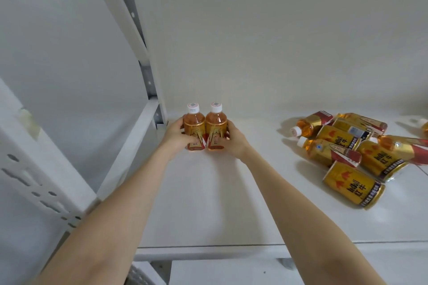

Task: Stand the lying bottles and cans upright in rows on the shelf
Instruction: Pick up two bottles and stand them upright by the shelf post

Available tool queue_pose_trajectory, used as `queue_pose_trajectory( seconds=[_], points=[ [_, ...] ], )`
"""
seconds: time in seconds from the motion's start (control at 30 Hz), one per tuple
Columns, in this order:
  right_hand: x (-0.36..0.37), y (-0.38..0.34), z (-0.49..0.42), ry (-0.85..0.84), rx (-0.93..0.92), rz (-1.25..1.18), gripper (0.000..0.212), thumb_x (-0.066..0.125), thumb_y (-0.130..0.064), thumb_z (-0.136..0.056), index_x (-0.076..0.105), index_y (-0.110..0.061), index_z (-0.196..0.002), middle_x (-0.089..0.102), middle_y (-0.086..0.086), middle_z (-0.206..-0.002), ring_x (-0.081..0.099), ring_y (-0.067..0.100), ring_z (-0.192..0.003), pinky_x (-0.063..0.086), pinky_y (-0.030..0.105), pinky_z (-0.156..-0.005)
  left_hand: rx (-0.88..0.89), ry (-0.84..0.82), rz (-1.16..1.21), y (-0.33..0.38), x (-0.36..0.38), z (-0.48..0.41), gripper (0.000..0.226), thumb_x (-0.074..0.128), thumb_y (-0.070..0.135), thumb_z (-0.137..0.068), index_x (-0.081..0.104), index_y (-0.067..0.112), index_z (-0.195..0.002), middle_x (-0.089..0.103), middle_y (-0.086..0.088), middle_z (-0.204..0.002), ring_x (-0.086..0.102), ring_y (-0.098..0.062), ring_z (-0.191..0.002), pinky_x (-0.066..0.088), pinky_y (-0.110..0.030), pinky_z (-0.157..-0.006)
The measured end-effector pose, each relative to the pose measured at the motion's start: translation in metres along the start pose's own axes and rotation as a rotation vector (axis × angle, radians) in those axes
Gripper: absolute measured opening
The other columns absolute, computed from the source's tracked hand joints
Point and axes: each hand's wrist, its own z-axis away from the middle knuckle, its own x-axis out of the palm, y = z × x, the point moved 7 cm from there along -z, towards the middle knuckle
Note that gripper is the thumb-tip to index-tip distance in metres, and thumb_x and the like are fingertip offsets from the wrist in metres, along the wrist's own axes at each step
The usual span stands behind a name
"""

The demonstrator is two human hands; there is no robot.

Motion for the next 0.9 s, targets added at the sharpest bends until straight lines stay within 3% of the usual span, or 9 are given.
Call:
queue_pose_trajectory(
  seconds=[0.1, 0.2, 0.37, 0.63, 0.9],
  points=[
    [-0.001, -0.006, 0.004, 0.021, -0.01, 0.165, 0.079, 0.067, -0.021, -0.084, 0.021, -0.02, -0.148, 0.054, 0.007, -0.134, 0.052, 0.027, -0.122, 0.043, 0.035, -0.096, 0.053, 0.054, -0.25, 0.008, 0.0, 0.006, 0.079, 0.075, 0.009, -0.075, 0.036, 0.013, -0.143, 0.053, -0.009, -0.135, 0.048, -0.028, -0.126, 0.041, -0.034, -0.096],
    [-0.009, -0.018, 0.015, 0.08, -0.034, 0.444, 0.088, 0.065, -0.038, -0.083, 0.011, -0.02, -0.15, 0.038, 0.009, -0.148, 0.042, 0.032, -0.131, 0.041, 0.048, -0.102, 0.113, 0.115, -0.589, 0.02, -0.005, 0.023, 0.076, 0.068, 0.027, -0.083, 0.028, 0.006, -0.145, 0.04, -0.018, -0.146, 0.037, -0.036, -0.134, 0.035, -0.041, -0.104],
    [-0.033, -0.046, 0.058, 0.198, -0.146, 0.863, 0.081, 0.047, -0.056, -0.089, 0.007, -0.024, -0.151, 0.016, 0.009, -0.159, 0.016, 0.028, -0.146, 0.021, 0.051, -0.114, 0.224, 0.135, -0.914, 0.041, -0.014, 0.064, 0.077, 0.052, 0.046, -0.091, 0.014, 0.018, -0.151, 0.016, -0.012, -0.16, 0.013, -0.033, -0.146, 0.021, -0.054, -0.115],
    [-0.076, -0.051, 0.14, 0.279, -0.162, 1.074, 0.076, 0.04, -0.058, -0.091, 0.007, -0.024, -0.151, 0.01, 0.008, -0.161, 0.006, 0.029, -0.148, 0.008, 0.055, -0.116, 0.406, 0.056, -1.082, 0.066, 0.0, 0.132, 0.074, 0.045, 0.055, -0.09, 0.013, 0.026, -0.151, 0.005, -0.006, -0.162, 0.002, -0.031, -0.148, 0.01, -0.061, -0.115],
    [-0.141, -0.019, 0.21, 0.397, -0.061, 1.075, 0.075, 0.037, -0.063, -0.089, 0.013, -0.026, -0.15, 0.014, 0.004, -0.161, 0.006, 0.026, -0.148, 0.008, 0.053, -0.117, 0.55, 0.054, -1.04, 0.098, 0.067, 0.185, 0.067, 0.048, 0.057, -0.088, 0.031, 0.027, -0.145, 0.027, -0.007, -0.156, 0.019, -0.031, -0.145, 0.021, -0.06, -0.11]
  ],
)
